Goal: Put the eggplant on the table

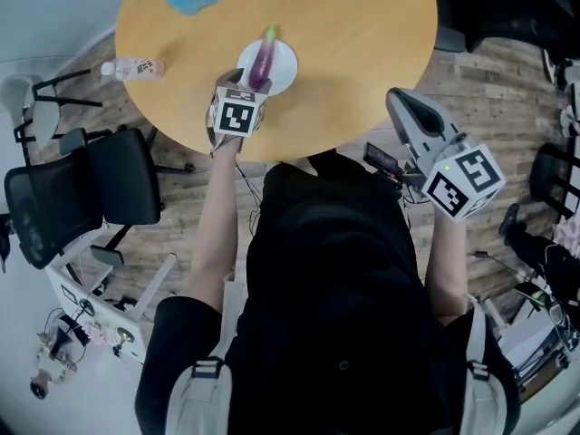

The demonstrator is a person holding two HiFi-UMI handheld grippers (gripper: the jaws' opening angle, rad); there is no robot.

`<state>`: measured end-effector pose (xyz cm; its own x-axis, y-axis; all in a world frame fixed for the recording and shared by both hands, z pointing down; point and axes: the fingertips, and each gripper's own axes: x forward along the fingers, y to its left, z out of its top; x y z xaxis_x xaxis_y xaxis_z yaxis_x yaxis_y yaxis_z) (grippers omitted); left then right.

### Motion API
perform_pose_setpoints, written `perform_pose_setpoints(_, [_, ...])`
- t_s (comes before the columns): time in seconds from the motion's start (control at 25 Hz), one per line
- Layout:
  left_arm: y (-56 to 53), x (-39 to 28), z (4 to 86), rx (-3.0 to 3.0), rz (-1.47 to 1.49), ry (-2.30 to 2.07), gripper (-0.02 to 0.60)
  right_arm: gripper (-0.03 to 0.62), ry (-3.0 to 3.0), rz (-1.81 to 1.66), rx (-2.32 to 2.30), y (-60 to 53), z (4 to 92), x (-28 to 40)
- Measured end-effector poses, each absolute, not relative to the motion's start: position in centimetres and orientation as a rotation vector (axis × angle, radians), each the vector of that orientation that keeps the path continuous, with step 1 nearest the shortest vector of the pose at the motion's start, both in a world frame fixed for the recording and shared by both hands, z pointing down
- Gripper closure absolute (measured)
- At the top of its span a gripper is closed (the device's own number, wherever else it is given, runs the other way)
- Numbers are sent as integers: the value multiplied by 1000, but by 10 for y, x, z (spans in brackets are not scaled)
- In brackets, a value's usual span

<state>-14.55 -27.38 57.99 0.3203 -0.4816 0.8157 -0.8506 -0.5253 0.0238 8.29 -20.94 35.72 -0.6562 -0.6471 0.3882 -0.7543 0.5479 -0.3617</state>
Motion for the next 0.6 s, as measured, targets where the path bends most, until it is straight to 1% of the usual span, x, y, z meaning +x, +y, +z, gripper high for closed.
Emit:
perform_pose_setpoints(0.24, [-244, -152, 550, 2208, 1040, -1122, 321, 577, -2578, 743, 1227, -197, 350, 65])
perform_pose_setpoints(0.52, [-188, -178, 536, 2247, 1038, -1077, 325, 577, -2608, 737, 1206, -157, 345, 14])
perform_pose_setpoints(0.6, [-173, -186, 534, 2259, 1034, -1064, 359, 577, -2613, 738, 1199, -147, 347, 0])
